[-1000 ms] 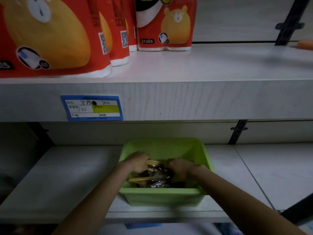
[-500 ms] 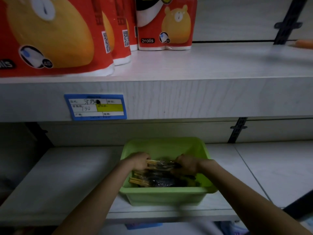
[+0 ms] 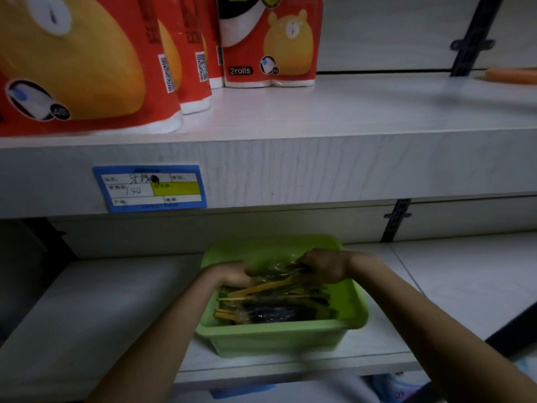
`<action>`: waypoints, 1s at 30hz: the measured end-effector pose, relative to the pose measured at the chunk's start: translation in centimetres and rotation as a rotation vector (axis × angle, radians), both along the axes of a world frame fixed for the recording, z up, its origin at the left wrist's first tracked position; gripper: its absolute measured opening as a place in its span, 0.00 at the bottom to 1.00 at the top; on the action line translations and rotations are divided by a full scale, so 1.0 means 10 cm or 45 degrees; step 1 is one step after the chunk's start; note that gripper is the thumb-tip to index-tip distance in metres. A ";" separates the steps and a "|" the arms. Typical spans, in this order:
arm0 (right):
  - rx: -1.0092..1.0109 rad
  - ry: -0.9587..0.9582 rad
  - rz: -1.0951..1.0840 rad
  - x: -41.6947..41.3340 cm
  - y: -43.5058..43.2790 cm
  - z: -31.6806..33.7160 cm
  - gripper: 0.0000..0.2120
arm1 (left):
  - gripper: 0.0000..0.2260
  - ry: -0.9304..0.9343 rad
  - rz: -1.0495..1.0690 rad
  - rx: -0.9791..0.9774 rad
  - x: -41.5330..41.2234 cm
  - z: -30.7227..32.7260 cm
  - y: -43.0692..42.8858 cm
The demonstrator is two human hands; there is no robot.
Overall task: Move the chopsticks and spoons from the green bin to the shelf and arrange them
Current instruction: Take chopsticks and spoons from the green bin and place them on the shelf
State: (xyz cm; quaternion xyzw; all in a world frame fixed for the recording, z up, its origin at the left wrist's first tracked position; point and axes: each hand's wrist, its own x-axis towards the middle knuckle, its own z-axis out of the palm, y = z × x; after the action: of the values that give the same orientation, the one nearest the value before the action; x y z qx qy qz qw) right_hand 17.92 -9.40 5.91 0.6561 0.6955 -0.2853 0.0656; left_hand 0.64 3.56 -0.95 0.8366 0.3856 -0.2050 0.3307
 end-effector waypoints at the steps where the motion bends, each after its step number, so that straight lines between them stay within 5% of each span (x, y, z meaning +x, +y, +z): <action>1: -0.008 -0.014 0.010 0.00 -0.01 0.04 0.15 | 0.16 0.001 0.000 -0.005 0.01 -0.01 0.00; 7: 0.011 -0.096 -0.001 0.05 -0.09 0.37 0.16 | 0.20 0.014 -0.055 0.168 0.08 -0.03 -0.03; 12: 0.083 -0.224 -0.130 0.20 -0.23 0.56 0.18 | 0.35 0.076 -0.120 0.286 0.09 -0.12 -0.12; 26: 0.378 0.146 -0.552 0.45 -0.66 0.37 0.15 | 0.15 0.126 -0.367 0.376 0.16 -0.15 -0.16; 30: 0.419 0.212 -0.590 0.47 -0.74 0.27 0.15 | 0.23 0.026 -0.380 0.374 0.11 -0.02 -0.15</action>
State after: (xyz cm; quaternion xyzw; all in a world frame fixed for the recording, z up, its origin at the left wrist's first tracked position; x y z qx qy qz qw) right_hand 22.61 -16.80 8.65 0.7736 0.5671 -0.2290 -0.1659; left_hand 1.71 2.10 -1.13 0.9215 0.2865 -0.2017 0.1674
